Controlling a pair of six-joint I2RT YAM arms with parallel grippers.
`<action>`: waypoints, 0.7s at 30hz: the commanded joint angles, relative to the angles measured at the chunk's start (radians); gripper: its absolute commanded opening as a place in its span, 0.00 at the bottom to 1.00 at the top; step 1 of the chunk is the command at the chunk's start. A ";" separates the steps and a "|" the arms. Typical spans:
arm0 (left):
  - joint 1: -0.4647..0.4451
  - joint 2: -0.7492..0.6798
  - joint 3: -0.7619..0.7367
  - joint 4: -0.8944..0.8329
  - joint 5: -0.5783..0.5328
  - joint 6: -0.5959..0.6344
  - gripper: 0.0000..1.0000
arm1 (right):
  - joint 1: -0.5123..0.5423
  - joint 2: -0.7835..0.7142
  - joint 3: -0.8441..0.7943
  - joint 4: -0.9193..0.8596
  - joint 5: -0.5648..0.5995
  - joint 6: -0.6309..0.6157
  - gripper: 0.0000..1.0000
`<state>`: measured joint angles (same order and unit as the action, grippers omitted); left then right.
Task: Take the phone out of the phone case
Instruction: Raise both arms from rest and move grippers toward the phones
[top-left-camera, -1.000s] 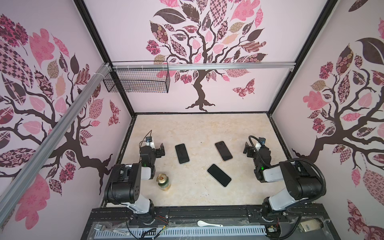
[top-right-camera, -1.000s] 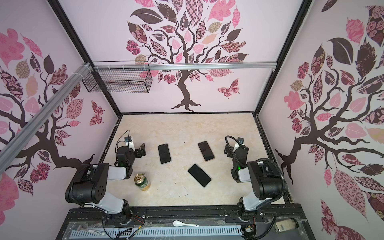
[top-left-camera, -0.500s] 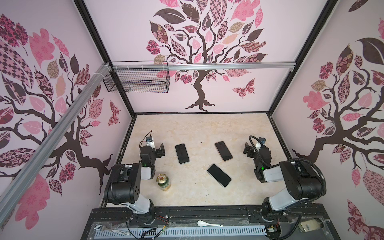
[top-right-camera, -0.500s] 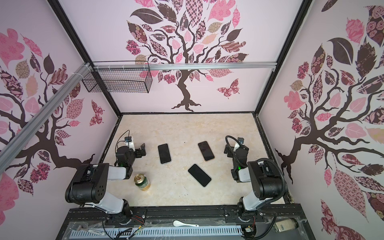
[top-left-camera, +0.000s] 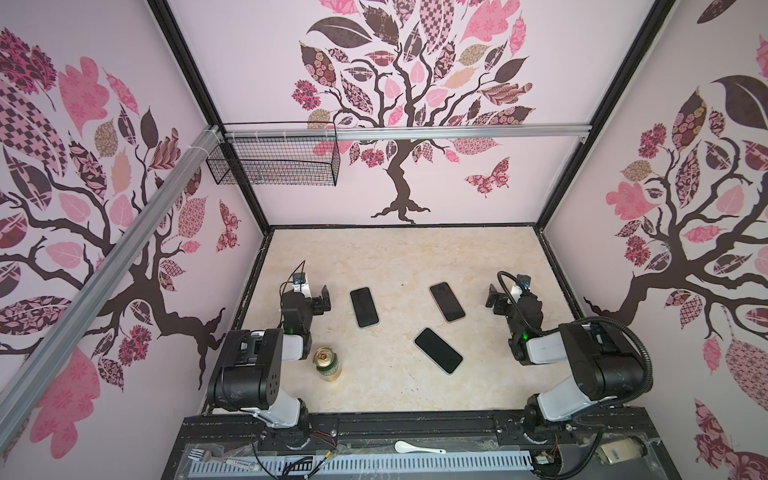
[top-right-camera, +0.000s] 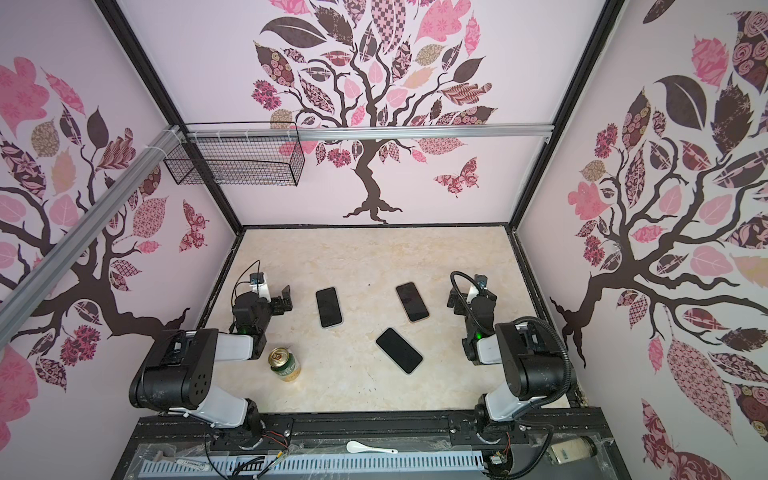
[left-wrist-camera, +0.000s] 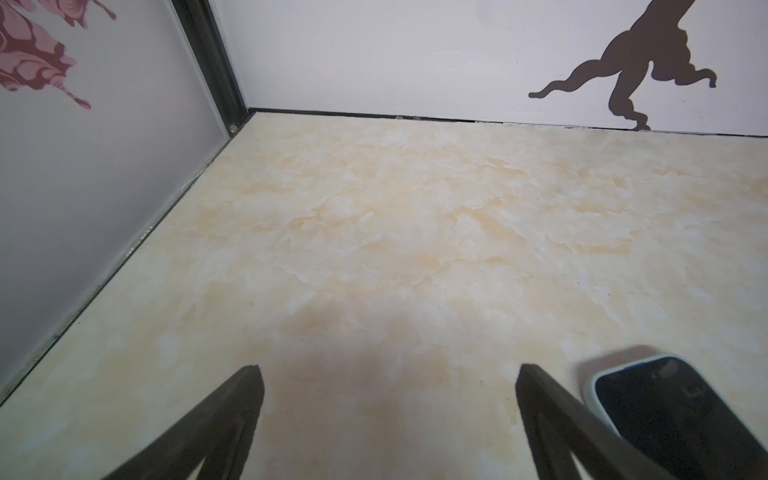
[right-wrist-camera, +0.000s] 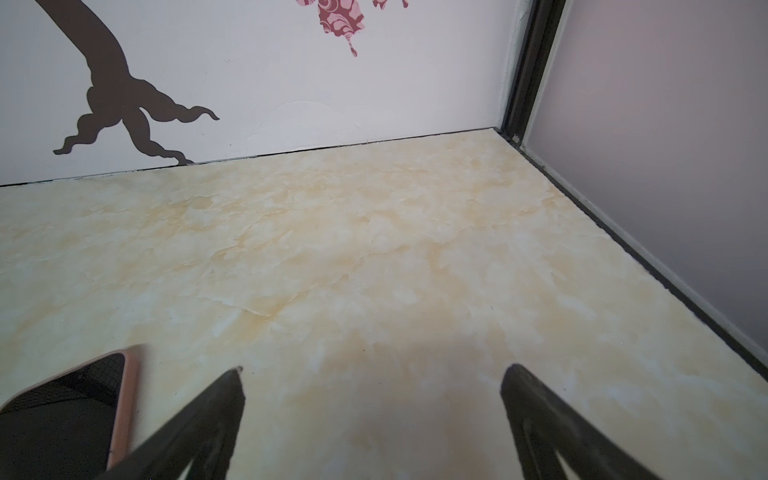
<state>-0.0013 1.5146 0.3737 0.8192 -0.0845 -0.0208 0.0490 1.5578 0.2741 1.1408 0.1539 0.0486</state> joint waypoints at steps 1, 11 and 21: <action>-0.075 -0.142 0.043 -0.168 -0.187 0.018 0.98 | -0.002 -0.079 0.011 -0.038 -0.036 -0.019 0.99; -0.202 -0.527 0.200 -0.704 -0.313 -0.188 0.98 | 0.044 -0.315 0.115 -0.347 -0.055 0.198 0.99; -0.201 -0.599 0.421 -1.219 -0.244 -0.546 0.98 | 0.052 -0.371 0.318 -0.953 -0.214 0.536 1.00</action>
<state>-0.2035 0.9073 0.7246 -0.1795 -0.3759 -0.4370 0.0963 1.2106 0.5014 0.4816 -0.0048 0.4603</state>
